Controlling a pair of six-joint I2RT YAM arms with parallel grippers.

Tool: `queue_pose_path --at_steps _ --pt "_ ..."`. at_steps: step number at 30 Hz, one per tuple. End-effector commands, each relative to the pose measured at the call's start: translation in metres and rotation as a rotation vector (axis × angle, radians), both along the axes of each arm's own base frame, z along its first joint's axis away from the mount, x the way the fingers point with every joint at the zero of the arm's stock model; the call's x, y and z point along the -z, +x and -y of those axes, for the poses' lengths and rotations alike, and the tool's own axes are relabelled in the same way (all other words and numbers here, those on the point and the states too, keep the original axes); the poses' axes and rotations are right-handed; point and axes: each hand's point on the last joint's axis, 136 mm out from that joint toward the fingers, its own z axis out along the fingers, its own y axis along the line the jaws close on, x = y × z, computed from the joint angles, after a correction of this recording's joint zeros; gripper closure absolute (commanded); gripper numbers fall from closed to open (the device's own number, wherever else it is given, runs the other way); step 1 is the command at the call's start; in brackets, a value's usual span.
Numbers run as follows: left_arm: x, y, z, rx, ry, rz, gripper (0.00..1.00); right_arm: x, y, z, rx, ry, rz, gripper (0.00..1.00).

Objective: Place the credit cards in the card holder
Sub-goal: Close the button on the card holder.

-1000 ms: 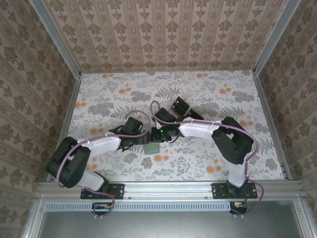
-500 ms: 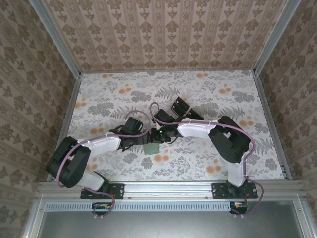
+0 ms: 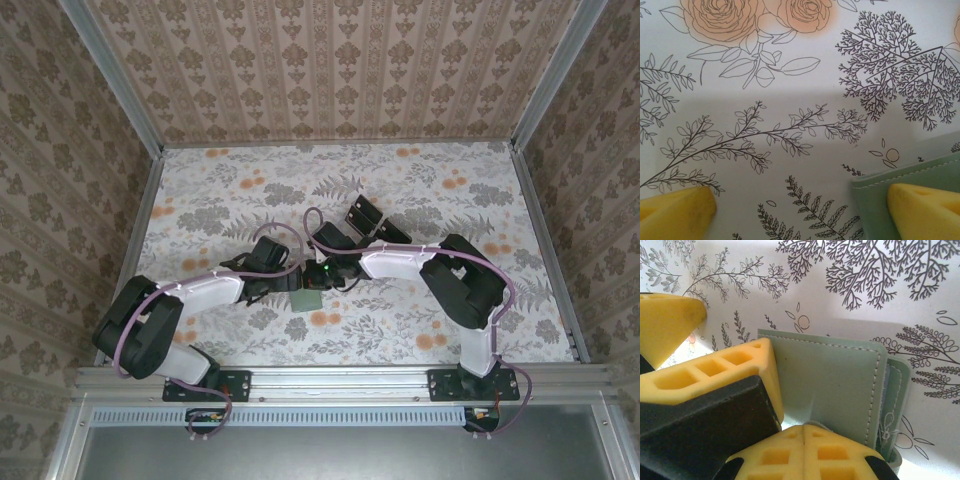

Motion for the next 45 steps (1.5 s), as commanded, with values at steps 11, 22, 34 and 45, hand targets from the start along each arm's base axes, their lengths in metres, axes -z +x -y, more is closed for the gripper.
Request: queue_pose_path --at_steps 11,22,34,45 --pt "0.033 -0.025 -0.007 -0.009 0.021 -0.133 0.00 0.073 -0.047 0.054 -0.022 -0.285 -0.139 1.00" --pt "0.008 -0.007 -0.018 -0.102 0.021 -0.083 0.00 0.084 -0.051 0.059 -0.032 -0.314 -0.151 1.00" --pt "-0.057 0.022 -0.045 -0.241 -0.027 0.059 0.00 0.059 -0.036 0.041 -0.049 -0.282 -0.091 0.84" --pt "-0.087 0.021 -0.056 -0.245 -0.044 0.101 0.00 -0.041 0.007 -0.016 -0.101 -0.124 0.066 0.57"
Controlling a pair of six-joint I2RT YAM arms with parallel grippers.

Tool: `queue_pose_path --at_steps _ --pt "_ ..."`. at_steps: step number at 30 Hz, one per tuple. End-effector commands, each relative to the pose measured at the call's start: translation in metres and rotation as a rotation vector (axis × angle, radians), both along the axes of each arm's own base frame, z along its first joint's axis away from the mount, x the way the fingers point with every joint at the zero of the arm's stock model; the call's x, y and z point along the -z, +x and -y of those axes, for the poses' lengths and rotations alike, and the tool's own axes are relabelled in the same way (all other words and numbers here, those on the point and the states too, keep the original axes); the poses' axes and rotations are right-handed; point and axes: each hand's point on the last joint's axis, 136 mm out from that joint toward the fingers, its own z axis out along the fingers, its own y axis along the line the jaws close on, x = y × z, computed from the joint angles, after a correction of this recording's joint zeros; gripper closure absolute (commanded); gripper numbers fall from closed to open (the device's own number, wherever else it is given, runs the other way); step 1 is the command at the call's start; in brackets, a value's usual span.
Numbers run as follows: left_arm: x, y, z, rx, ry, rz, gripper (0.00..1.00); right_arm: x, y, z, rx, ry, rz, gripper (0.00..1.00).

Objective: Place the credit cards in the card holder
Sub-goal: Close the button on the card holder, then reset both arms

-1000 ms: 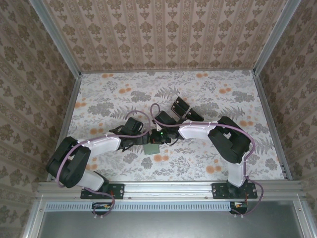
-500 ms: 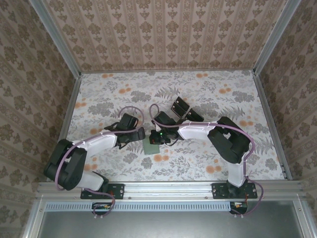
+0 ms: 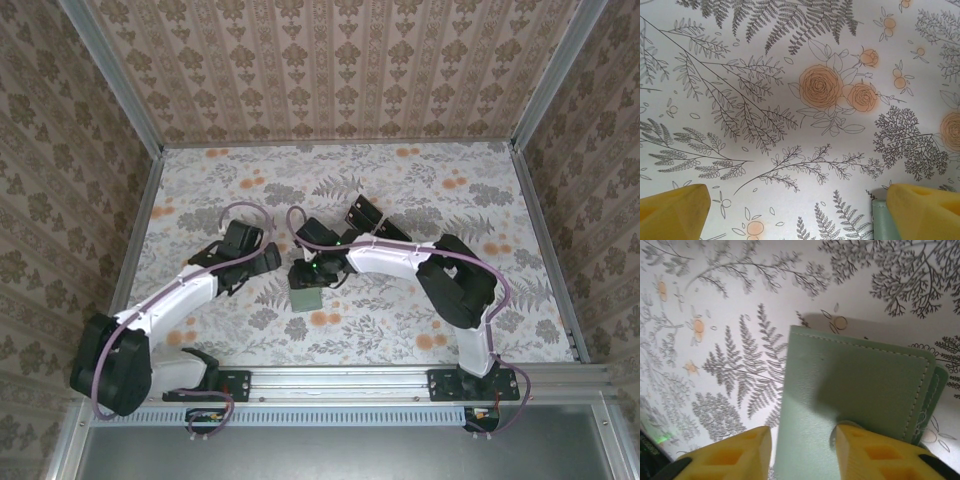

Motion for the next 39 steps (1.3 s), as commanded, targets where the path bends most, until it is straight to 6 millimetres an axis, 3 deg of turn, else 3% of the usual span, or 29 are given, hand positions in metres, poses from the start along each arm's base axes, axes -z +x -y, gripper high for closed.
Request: queue_pose_path --at_steps 1,4,7,10,15,21,28,34,39 --pt "-0.019 0.002 -0.006 -0.005 0.011 0.025 0.00 -0.032 0.008 -0.006 -0.017 0.006 0.039 0.54" --pt "-0.028 0.003 -0.006 0.004 0.010 0.039 0.00 -0.076 0.016 -0.014 -0.020 0.080 0.109 0.47" --pt "-0.038 0.005 -0.004 0.022 0.012 0.060 0.00 -0.116 0.020 -0.007 -0.004 0.125 0.177 0.42" --pt "-0.048 0.008 -0.006 0.031 0.024 0.091 0.00 -0.144 0.023 0.012 0.024 0.160 0.231 0.38" --pt "-0.065 0.018 -0.009 0.031 0.040 0.170 0.00 -0.165 0.028 0.062 0.113 0.186 0.309 0.32" --pt "-0.093 0.029 -0.024 0.004 0.108 0.321 0.00 -0.175 0.034 0.148 0.290 0.151 0.428 0.18" --pt "-0.122 0.036 -0.041 0.052 0.267 0.575 0.00 -0.176 0.045 0.258 0.531 -0.068 0.588 0.02" --pt "-0.104 0.043 -0.070 0.048 0.441 0.570 0.00 -0.154 0.058 0.337 0.731 -0.274 0.679 0.00" --pt "-0.080 0.048 -0.103 -0.019 0.471 0.522 0.00 -0.137 0.064 0.385 0.856 -0.379 0.797 0.00"
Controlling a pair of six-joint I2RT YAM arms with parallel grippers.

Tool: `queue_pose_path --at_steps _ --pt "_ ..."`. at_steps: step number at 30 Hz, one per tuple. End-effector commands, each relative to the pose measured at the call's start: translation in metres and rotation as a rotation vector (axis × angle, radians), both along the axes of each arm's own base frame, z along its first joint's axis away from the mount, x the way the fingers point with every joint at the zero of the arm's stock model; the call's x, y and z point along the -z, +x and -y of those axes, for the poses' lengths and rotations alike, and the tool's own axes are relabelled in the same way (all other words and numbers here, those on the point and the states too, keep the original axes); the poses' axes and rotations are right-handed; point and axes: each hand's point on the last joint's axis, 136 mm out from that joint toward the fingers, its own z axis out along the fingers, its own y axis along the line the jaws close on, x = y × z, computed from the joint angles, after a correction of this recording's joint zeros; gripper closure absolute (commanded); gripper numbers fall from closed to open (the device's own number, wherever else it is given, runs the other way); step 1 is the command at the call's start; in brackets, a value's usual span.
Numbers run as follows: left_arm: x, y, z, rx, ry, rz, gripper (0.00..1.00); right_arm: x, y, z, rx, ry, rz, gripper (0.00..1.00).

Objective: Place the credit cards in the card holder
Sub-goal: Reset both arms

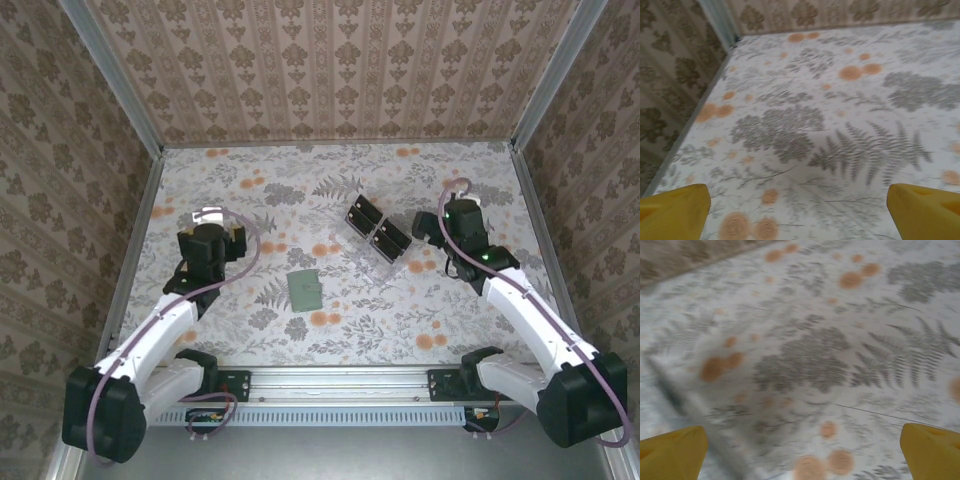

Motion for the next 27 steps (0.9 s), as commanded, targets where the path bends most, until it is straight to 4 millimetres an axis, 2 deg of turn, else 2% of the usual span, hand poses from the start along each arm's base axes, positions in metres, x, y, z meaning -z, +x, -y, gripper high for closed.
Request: queue_pose_path --at_steps 1,5,10,13,17,19,24,27 --pt "0.005 0.008 -0.022 -0.047 0.045 0.019 0.00 -0.014 0.009 0.038 0.116 -0.128 0.134 0.00" --pt "0.025 0.013 -0.041 -0.109 0.012 -0.012 0.00 0.006 0.012 0.061 0.175 -0.175 0.113 0.00" --pt "0.043 0.021 -0.049 -0.130 0.042 -0.024 0.00 0.032 0.014 0.076 0.200 -0.214 0.093 0.00" --pt "0.051 0.025 -0.049 -0.124 0.057 -0.013 0.00 0.040 0.015 0.081 0.208 -0.223 0.098 0.00" --pt "0.054 0.030 -0.043 -0.085 0.062 0.004 0.00 0.046 0.019 0.085 0.206 -0.219 0.112 0.00" --pt "0.049 0.032 -0.042 -0.064 0.070 0.053 0.00 0.049 0.021 0.086 0.200 -0.203 0.125 0.00" --pt "0.044 0.033 -0.044 -0.019 0.078 0.102 0.00 0.060 0.023 0.084 0.171 -0.172 0.155 0.00" --pt "0.044 0.034 -0.049 -0.015 0.061 0.110 0.00 0.058 0.025 0.079 0.142 -0.169 0.181 0.00"
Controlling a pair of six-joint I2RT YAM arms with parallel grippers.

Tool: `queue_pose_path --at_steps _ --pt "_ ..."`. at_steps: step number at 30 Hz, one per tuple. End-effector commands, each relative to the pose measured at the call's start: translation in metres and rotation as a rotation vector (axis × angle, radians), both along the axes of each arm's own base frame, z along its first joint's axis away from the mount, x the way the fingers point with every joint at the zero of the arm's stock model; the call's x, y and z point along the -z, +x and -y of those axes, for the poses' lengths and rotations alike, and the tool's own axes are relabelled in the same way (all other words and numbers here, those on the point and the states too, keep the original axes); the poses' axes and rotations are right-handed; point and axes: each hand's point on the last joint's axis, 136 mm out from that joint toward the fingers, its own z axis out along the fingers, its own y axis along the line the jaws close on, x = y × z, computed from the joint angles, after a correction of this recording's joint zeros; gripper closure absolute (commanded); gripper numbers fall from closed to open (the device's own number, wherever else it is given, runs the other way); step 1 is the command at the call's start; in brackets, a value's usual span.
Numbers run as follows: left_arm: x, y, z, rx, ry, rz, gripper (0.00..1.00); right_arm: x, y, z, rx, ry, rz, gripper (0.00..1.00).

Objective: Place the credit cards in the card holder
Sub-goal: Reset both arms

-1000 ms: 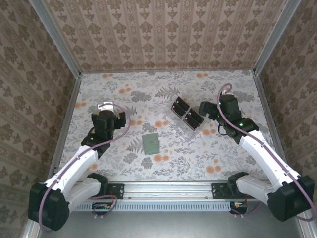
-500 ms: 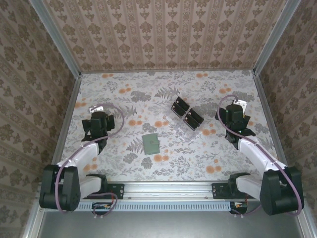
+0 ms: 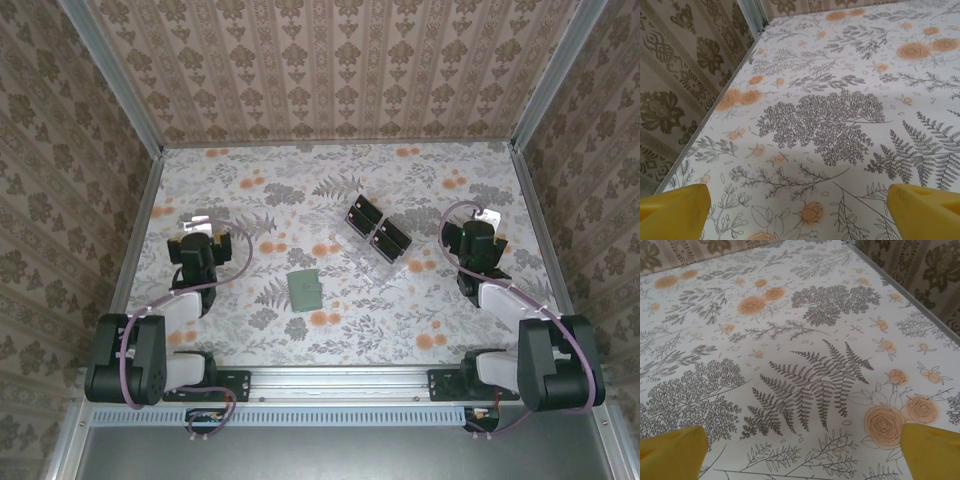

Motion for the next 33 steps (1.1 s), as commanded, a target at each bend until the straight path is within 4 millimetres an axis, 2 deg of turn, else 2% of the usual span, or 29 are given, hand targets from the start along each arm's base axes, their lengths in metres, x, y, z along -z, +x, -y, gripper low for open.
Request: queue_pose_path --at_steps 1,3,9,11,15,16,17,22,25,33 --pt "-0.014 0.008 0.001 0.055 -0.001 0.069 0.00 -0.011 0.009 -0.007 -0.057 -0.003 0.077 0.00" --pt "-0.015 0.012 0.002 0.068 0.004 0.079 0.00 -0.013 0.010 -0.009 -0.073 -0.011 0.092 0.00" --pt "-0.012 0.031 0.020 0.165 -0.043 0.103 0.00 -0.020 0.019 -0.016 -0.137 -0.060 0.153 0.00" --pt "-0.002 0.036 0.026 0.196 -0.041 0.096 0.00 -0.022 0.024 -0.023 -0.190 -0.075 0.178 0.00" --pt "0.012 0.041 0.027 0.195 -0.026 0.094 0.00 -0.016 0.029 -0.034 -0.260 -0.080 0.209 0.00" --pt "0.015 0.042 0.026 0.187 -0.046 0.062 0.00 -0.020 0.032 -0.037 -0.274 -0.080 0.240 0.00" --pt "0.014 0.044 0.024 0.188 -0.052 0.065 0.00 -0.007 0.033 -0.039 -0.288 -0.074 0.215 0.00" --pt "0.016 0.047 0.024 0.210 -0.088 0.049 0.00 0.011 0.044 -0.054 -0.370 -0.078 0.158 0.00" --pt "0.017 0.047 0.023 0.214 -0.091 0.048 0.00 0.013 0.053 -0.058 -0.398 -0.066 0.116 0.00" --pt "0.017 0.047 0.022 0.216 -0.102 0.043 0.00 0.013 0.055 -0.053 -0.388 -0.042 0.120 0.00"
